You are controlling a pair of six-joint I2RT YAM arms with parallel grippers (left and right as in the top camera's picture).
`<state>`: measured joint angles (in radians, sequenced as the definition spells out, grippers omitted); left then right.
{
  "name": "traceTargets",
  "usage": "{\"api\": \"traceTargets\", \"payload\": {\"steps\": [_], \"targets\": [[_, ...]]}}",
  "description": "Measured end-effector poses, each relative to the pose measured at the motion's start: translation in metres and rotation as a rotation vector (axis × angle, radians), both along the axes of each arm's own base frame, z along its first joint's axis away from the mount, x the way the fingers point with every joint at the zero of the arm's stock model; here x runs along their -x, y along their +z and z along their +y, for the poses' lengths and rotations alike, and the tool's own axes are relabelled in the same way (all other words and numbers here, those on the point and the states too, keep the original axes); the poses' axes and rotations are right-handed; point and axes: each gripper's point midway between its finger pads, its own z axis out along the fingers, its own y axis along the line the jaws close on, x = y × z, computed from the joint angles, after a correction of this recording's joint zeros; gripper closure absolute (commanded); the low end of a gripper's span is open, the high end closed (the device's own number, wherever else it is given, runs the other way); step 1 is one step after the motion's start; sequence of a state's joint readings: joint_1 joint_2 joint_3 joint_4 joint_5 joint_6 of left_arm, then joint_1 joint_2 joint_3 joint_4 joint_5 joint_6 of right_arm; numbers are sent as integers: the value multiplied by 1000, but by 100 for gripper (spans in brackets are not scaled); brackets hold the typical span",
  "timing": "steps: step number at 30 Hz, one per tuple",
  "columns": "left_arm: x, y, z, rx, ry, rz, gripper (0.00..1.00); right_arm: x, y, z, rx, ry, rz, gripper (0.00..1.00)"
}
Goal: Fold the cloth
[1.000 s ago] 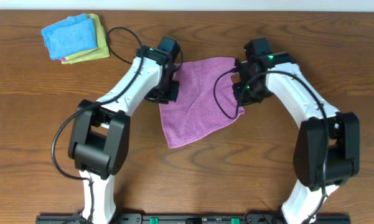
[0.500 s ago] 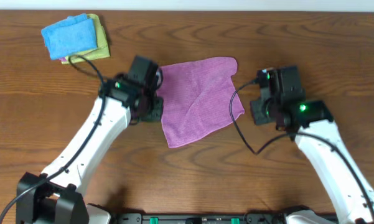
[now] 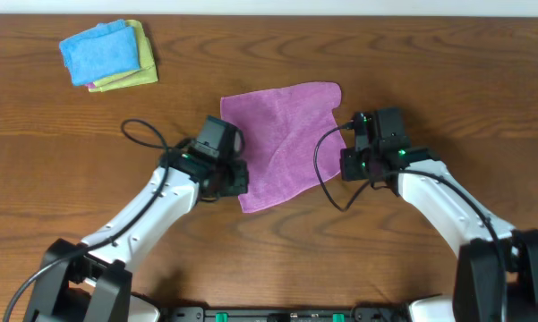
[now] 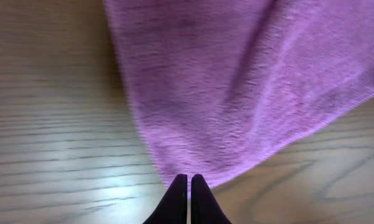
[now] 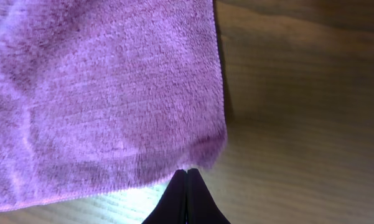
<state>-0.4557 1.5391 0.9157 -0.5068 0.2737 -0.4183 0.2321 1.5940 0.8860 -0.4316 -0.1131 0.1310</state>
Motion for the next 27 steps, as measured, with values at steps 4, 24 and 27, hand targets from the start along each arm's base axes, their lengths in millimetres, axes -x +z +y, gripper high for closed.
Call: {"api": "traceTargets", "payload": {"steps": [4, 24, 27], "targets": [[-2, 2, -16, 14, -22, -36, 94, -7, -1, 4, -20, 6, -23, 98], [1, -41, -11, -67, 6, 57, 94, -19, -30, 14, -52, 24, -5, 99], [0, -41, -9, -80, 11, 50, 94, -18, -33, 14, -49, 23, 3, 98]]}}
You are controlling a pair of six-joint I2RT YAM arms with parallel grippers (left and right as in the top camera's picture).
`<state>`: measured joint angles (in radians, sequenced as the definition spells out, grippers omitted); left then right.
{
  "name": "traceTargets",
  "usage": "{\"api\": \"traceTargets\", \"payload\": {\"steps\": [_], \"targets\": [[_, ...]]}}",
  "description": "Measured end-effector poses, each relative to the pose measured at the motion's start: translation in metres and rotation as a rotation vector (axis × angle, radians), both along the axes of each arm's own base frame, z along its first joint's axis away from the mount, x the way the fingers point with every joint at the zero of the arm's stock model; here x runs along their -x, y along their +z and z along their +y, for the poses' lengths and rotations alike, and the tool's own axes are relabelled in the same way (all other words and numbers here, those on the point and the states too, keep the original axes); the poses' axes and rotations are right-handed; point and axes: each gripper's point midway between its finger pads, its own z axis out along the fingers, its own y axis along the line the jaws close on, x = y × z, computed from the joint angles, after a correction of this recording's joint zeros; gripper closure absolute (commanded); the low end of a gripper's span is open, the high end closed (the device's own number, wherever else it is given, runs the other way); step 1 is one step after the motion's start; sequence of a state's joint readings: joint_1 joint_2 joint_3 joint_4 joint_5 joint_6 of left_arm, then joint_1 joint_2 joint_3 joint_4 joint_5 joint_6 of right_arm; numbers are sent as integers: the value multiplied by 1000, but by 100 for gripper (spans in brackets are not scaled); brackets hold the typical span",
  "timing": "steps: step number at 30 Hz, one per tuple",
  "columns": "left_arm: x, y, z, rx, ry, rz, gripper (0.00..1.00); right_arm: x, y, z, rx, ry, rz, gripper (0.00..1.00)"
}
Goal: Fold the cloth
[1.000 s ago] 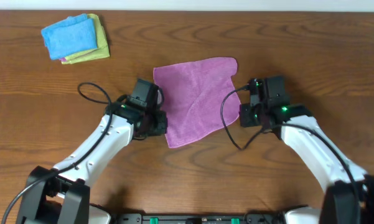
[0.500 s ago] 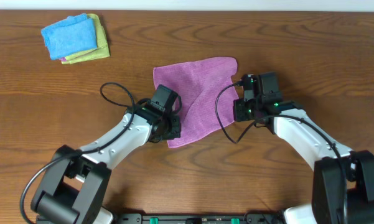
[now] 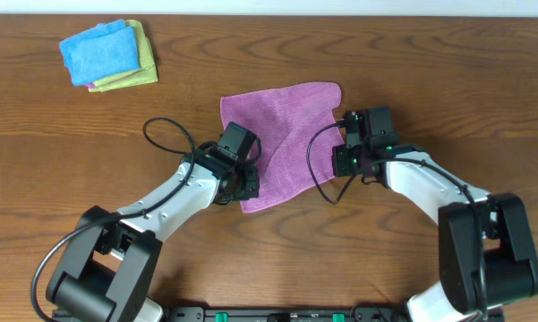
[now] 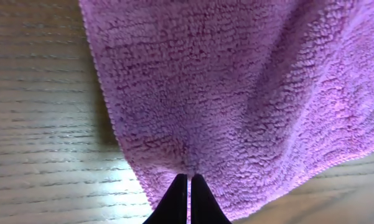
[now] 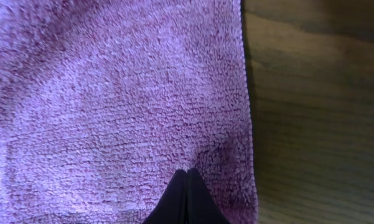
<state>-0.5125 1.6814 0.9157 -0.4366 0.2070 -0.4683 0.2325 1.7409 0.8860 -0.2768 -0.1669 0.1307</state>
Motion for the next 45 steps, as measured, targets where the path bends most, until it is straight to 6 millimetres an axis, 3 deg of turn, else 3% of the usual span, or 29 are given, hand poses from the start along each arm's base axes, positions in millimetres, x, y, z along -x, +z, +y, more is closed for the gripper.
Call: {"api": "traceTargets", "payload": {"steps": [14, 26, 34, 41, 45], "targets": [[-2, -17, 1, -25, 3, 19, 94, 4, -4, -5, 25, -9, 21, 99], [-6, -19, 11, -97, -8, -15, 94, 32, -12, -10, 68, -3, 140, 98], [-11, -19, 32, -194, -6, -37, 94, 58, -13, 14, 87, 40, 212, 99], [-24, -19, 75, -244, 77, -24, 94, 82, -13, 47, 95, 107, 247, 99], [-21, -19, 93, -274, 97, 14, 94, 95, -13, 58, 100, 136, 273, 98]]}}
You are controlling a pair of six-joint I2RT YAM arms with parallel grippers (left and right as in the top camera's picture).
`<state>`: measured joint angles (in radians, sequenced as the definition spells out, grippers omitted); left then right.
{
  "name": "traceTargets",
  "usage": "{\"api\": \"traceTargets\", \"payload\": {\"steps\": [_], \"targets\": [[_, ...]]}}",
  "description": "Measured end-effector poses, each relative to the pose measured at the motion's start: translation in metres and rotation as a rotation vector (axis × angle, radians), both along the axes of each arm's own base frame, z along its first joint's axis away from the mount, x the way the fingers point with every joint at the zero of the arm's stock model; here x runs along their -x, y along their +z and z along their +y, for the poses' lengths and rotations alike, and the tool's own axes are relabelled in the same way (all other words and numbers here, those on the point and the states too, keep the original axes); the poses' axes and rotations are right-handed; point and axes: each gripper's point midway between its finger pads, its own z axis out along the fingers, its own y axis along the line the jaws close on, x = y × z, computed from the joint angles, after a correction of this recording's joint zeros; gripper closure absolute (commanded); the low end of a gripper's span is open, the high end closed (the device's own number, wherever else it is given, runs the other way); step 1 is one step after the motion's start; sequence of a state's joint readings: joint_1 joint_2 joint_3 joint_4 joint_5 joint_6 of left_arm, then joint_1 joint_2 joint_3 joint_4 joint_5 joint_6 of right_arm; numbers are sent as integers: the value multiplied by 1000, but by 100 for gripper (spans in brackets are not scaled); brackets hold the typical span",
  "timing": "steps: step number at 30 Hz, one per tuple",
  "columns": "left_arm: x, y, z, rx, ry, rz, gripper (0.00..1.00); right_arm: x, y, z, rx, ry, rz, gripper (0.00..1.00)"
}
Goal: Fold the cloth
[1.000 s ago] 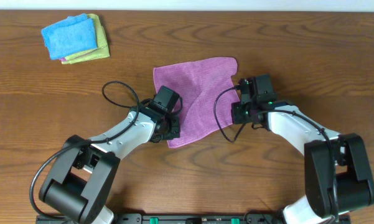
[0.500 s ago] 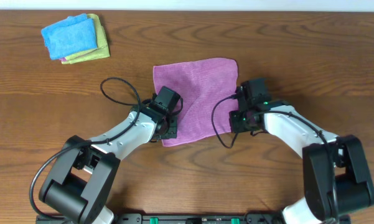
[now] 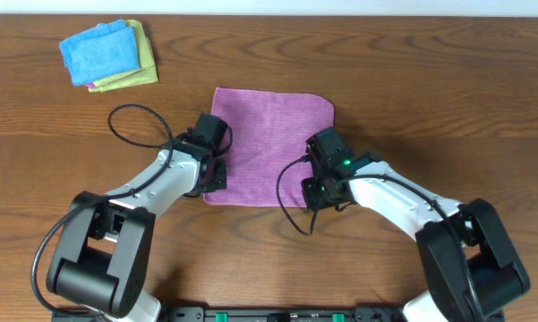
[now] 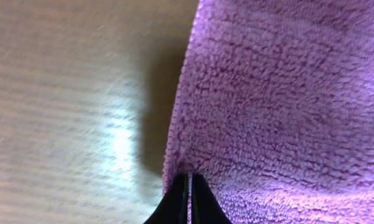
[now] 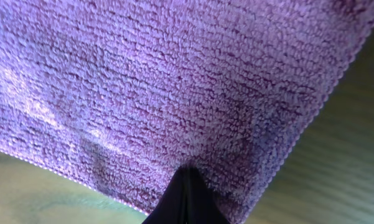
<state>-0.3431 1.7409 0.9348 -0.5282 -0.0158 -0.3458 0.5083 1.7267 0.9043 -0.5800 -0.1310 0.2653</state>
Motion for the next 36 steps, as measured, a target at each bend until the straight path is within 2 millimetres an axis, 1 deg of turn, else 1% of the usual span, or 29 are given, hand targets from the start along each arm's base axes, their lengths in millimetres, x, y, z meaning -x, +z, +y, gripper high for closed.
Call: {"api": "traceTargets", "payload": {"steps": [4, 9, 16, 19, 21, 23, 25, 28, 30, 31, 32, 33, 34, 36], "targets": [[14, -1, 4, -17, -7, 60, 94, 8, 0, 0, 1, -13, 37, 99], [22, -1, 6, -25, -8, 95, 94, 14, 0, -2, 4, -23, 68, 98], [21, 1, 4, -15, -14, 99, 94, 13, 0, -1, 0, -31, 64, 98], [17, 8, -1, 3, -19, 102, 94, 14, 1, -1, 0, -31, 65, 98], [8, 18, -4, 13, -25, 81, 94, 14, 4, -1, -1, -33, 58, 98], [2, 29, -7, 23, -30, 53, 94, 10, 13, -1, -12, -33, 29, 99], [-1, 43, -8, 36, -35, 21, 94, 6, 29, 1, -34, -34, -17, 98], [2, 70, -8, 58, -37, -30, 94, -3, 59, 4, -76, -35, -107, 98], [7, 83, -7, 67, -38, -48, 94, -4, 77, 1, -85, -39, -155, 99], [11, 88, -5, 68, -38, -49, 94, -2, 83, -1, -85, -41, -168, 96], [17, 94, -3, 66, -37, -47, 94, 1, 91, -6, -75, -45, -183, 87], [21, 99, 0, 57, -36, -45, 94, 4, 98, -11, -68, -50, -193, 82], [26, 102, 4, 44, -33, -38, 94, 8, 103, -16, -56, -58, -194, 79], [30, 103, 7, 30, -31, -32, 94, 15, 104, -28, -28, -80, -170, 78]]}}
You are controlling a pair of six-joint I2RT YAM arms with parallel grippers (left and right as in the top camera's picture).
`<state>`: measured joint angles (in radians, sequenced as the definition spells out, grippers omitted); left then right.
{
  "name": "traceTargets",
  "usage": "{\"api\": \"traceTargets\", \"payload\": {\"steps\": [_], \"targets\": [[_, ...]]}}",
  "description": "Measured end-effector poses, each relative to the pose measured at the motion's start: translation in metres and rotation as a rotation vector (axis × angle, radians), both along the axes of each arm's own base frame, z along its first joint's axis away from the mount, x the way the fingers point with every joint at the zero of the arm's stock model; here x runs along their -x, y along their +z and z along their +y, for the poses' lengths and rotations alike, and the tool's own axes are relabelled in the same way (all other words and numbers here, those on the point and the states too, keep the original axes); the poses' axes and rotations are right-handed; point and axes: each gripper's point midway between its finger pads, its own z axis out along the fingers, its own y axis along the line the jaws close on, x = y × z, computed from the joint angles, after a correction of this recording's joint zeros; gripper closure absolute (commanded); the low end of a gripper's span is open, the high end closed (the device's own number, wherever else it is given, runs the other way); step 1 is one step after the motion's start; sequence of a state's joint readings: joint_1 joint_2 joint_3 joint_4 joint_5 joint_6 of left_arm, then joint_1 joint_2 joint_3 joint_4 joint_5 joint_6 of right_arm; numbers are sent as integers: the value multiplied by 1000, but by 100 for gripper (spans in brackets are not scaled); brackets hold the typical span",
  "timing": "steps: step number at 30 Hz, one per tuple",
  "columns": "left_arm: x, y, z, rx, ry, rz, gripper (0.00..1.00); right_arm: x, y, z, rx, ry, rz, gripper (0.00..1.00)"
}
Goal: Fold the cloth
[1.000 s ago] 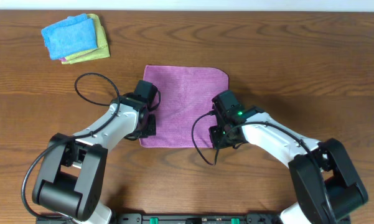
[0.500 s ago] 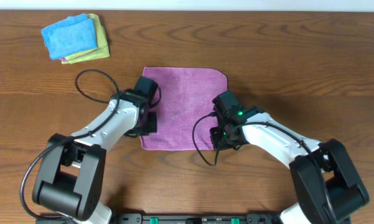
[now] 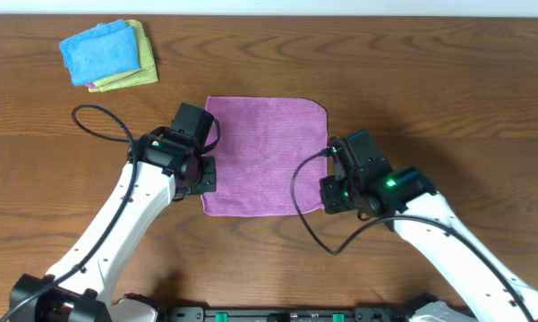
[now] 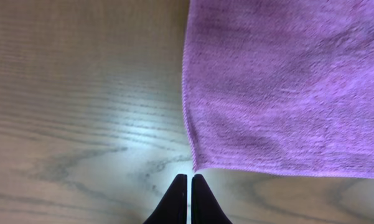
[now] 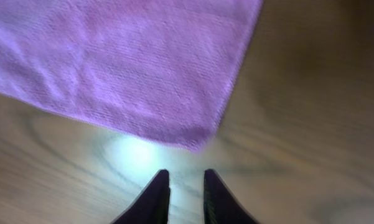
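The purple cloth (image 3: 264, 156) lies flat and square on the wooden table (image 3: 448, 80), in a single layer. My left gripper (image 3: 204, 179) hangs just off the cloth's near left corner (image 4: 195, 167); its fingertips (image 4: 190, 179) are shut with nothing between them. Beside the near right corner (image 5: 196, 146) is my right gripper (image 3: 327, 199). In the right wrist view that gripper (image 5: 185, 180) is slightly open and empty, its tips short of the cloth's edge.
A stack of folded cloths, blue on yellow and pink (image 3: 110, 54), sits at the far left corner of the table. Black cables loop beside each wrist (image 3: 94, 121) (image 3: 304, 206).
Both grippers were shut with their tips on the cloth's near corners; now they are off the cloth and higher. The right one has opened. The cloth lies a little squarer.
The cloth first lay skewed, with both shut grippers at its near left and right corners. Then their tips were on the fabric. By 1.2 s ago the cloth was nearly square. Now it lies flat with both grippers clear of it.
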<state>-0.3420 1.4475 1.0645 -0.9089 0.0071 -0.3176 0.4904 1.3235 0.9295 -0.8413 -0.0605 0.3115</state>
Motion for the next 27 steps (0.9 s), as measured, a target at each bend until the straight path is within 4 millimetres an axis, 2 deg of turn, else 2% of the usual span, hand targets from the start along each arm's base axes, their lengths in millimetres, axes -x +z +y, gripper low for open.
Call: {"api": "traceTargets", "payload": {"steps": [2, 5, 8, 12, 15, 22, 27], "targets": [[1, -5, 2, 3, 24, 5, 94, 0, -3, -16, 16, -61, 28, 80], [7, -16, 9, 41, 69, 41, 94, -5, -7, -29, -19, -129, 50, 75], [11, -32, 23, 155, 166, 85, 94, 1, -28, -38, -123, -198, 113, 71], [15, -46, 29, 318, 243, 115, 94, 15, -50, -31, -271, -216, 175, 62], [15, -55, 28, 448, 286, 105, 89, 21, -58, -20, -362, -220, 196, 57], [19, -72, 19, 614, 316, 78, 83, 8, -57, -5, -489, -220, 138, 53], [14, -77, 11, 672, 320, 81, 80, 3, -61, -9, -510, -257, 143, 51]]}}
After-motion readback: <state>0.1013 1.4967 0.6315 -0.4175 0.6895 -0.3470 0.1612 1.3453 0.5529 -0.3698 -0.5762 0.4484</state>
